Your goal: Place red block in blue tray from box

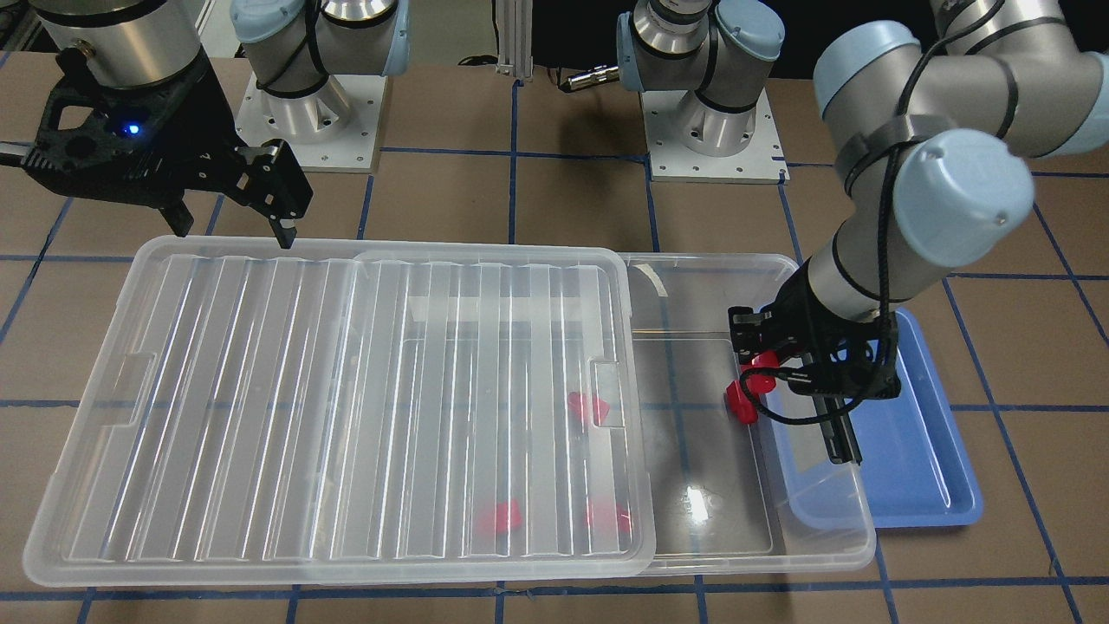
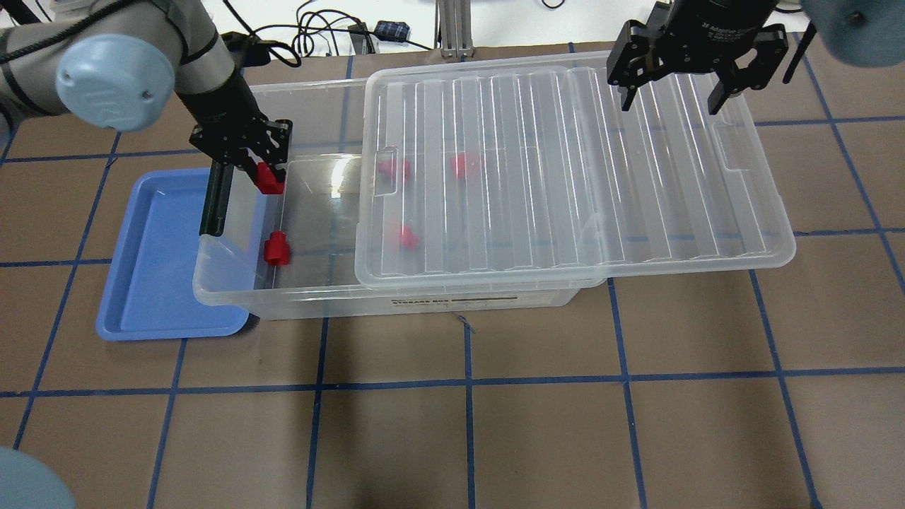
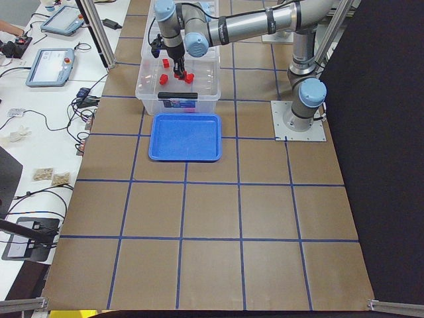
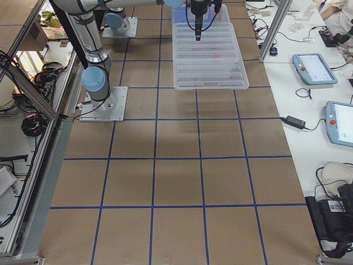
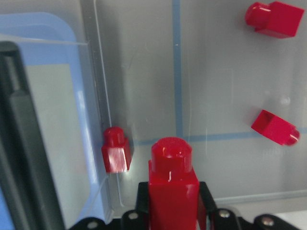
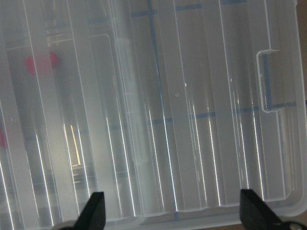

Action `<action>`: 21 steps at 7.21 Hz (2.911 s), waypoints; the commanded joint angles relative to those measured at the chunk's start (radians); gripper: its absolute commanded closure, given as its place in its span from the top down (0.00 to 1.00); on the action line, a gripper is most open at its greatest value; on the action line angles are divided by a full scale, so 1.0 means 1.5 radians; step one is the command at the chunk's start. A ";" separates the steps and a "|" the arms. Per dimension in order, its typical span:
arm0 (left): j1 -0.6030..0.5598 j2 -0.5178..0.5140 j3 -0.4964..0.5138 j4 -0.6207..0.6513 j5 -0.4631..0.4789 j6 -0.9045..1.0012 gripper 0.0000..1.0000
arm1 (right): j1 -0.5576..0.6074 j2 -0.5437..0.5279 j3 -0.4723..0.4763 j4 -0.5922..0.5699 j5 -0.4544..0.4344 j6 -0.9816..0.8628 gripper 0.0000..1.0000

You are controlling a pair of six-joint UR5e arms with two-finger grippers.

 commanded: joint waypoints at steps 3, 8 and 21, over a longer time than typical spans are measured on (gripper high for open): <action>0.113 0.021 0.058 -0.067 0.007 0.075 0.00 | 0.000 0.000 0.000 0.000 0.001 0.001 1.00; 0.265 -0.049 -0.040 0.064 0.009 0.266 0.00 | -0.155 0.019 0.004 -0.019 -0.018 -0.232 1.00; 0.260 -0.101 -0.097 0.144 0.061 0.273 1.00 | -0.222 0.114 0.166 -0.237 0.059 -0.327 1.00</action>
